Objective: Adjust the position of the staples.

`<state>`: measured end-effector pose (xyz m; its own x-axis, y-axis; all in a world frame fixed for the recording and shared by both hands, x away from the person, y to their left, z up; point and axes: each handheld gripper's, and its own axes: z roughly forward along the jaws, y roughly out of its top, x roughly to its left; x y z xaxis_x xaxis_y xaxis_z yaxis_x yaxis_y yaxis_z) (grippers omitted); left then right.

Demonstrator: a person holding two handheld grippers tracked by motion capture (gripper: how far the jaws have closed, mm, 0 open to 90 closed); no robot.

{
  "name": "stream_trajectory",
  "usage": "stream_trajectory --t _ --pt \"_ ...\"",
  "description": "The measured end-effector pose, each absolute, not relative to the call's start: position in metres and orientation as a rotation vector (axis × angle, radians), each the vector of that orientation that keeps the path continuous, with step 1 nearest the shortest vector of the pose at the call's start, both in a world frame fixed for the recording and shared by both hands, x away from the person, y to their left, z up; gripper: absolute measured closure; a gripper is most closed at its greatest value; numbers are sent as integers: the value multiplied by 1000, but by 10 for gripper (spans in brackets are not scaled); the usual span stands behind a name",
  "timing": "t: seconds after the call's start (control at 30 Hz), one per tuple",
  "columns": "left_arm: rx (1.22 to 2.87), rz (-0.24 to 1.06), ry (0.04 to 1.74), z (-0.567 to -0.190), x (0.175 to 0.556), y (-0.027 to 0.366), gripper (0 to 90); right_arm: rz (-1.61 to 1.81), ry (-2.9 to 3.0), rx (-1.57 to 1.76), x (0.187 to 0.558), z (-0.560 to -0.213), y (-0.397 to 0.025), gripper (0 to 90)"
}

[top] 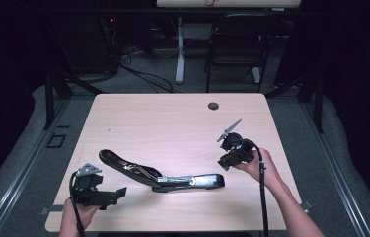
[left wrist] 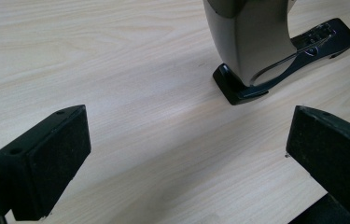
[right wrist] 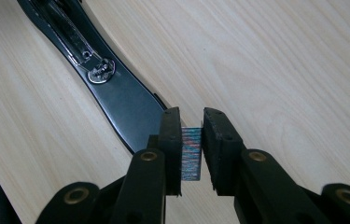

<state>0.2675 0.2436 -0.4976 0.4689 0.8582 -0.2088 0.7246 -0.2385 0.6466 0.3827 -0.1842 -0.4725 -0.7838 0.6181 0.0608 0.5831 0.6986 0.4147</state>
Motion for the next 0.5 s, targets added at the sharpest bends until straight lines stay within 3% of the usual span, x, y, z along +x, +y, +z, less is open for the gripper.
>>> stream_trajectory --t 0.5 --pt "2020 237 1311 -498 268 244 1 667 2865 892 388 -468 -167 780"
